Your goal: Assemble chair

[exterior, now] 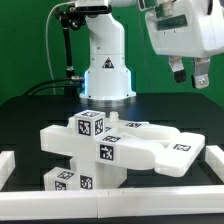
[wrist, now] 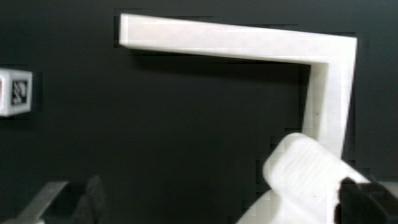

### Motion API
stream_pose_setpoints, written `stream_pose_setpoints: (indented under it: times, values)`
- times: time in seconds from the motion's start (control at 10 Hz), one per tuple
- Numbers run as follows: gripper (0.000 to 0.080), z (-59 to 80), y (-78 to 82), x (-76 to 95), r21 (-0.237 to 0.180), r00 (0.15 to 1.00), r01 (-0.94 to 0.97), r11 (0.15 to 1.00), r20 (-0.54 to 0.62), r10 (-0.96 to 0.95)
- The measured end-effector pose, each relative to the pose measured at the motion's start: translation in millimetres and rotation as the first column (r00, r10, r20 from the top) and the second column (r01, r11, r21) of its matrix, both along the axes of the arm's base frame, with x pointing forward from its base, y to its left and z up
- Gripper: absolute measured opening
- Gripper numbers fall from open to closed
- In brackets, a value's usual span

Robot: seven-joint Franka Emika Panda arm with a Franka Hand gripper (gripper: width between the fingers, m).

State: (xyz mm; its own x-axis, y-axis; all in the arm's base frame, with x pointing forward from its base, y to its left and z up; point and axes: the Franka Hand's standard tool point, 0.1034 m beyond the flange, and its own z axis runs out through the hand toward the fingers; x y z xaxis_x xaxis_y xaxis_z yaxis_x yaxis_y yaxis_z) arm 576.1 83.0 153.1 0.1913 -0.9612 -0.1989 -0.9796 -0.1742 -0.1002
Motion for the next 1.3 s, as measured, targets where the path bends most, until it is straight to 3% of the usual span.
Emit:
stream_pose_setpoints:
  times: [0.1, 0.2, 0.4, 0.5, 0.9, 1.0, 1.1, 1.2, 1.3]
  values:
    - [0.0649, -1.9, 0.0, -1.2, -0.013, 0.995, -0.099, 0.995, 0.026, 0.099]
    - [0.0649, -13.1, 3.5, -15.4, -0.045, 0.981, -0.188, 0.981, 0.051, 0.190]
    - [0.0649, -39.6, 17.2, -63.0, -0.096, 0.938, -0.343, 0.934, 0.010, 0.346]
    - [0.0649, -46.1, 20.7, -72.5, -0.113, 0.902, -0.429, 0.896, 0.001, 0.432]
    - [0.0649, -44.9, 16.5, -68.6, -0.137, 0.772, -0.626, 0.767, 0.030, 0.635]
    - [0.0649, -55.1, 9.7, -75.0, -0.199, 0.677, -0.712, 0.673, 0.058, 0.733]
    - [0.0649, -74.2, 7.6, -99.3, -0.261, 0.579, -0.779, 0.570, 0.047, 0.814]
    - [0.0649, -91.0, 17.4, -121.0, -0.286, 0.489, -0.833, 0.473, 0.017, 0.872]
    - [0.0649, -98.6, 26.7, -128.3, -0.300, 0.438, -0.858, 0.418, -0.001, 0.899]
